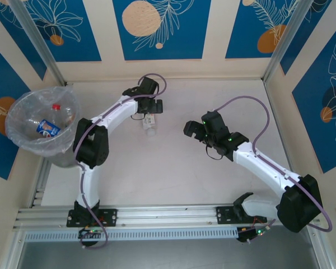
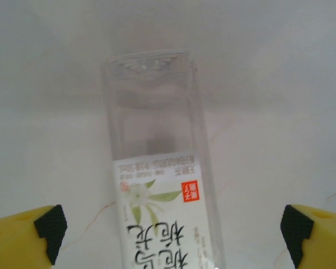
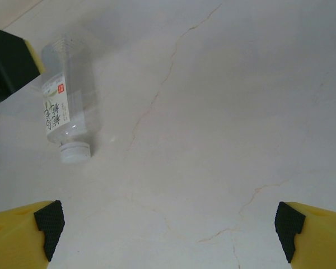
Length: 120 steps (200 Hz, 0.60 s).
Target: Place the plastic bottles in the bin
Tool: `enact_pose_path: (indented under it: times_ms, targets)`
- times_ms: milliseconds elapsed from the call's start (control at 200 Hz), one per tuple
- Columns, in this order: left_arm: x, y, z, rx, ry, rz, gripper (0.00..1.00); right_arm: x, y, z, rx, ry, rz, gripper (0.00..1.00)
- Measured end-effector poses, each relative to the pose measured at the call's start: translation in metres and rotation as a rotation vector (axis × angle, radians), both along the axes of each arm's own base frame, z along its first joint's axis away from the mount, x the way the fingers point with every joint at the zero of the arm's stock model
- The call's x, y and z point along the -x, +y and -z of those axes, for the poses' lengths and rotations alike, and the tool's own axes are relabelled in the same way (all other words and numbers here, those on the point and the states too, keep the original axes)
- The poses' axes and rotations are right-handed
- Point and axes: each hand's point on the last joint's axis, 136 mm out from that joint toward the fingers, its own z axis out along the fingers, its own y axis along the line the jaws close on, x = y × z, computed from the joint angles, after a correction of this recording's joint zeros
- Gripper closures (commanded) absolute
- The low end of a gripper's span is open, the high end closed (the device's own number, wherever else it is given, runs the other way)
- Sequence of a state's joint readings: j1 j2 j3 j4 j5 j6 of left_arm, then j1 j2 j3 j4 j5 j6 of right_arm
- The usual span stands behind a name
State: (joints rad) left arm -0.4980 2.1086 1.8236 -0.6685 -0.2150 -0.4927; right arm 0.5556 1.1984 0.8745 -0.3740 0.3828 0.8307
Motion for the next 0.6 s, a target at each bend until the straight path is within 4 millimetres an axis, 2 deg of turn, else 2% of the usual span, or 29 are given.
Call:
enact_pose_path:
  times_ms: [170,385,600]
  targets:
    - [-0.01,-0.006,0.019,0.004,0.031,-0.028,0.01,0.005,0.0,0.005,0.001,0.029,-0.004,0.0]
    - [-0.005,0.002,0.058,0.044,0.131,-0.049,0.01,0.008,-0.002,0.004,0.002,0.034,-0.001,0.01]
    - [-0.004,0.006,0.079,0.057,0.176,-0.047,0.01,0.008,-0.004,0.003,-0.002,0.034,0.005,0.0]
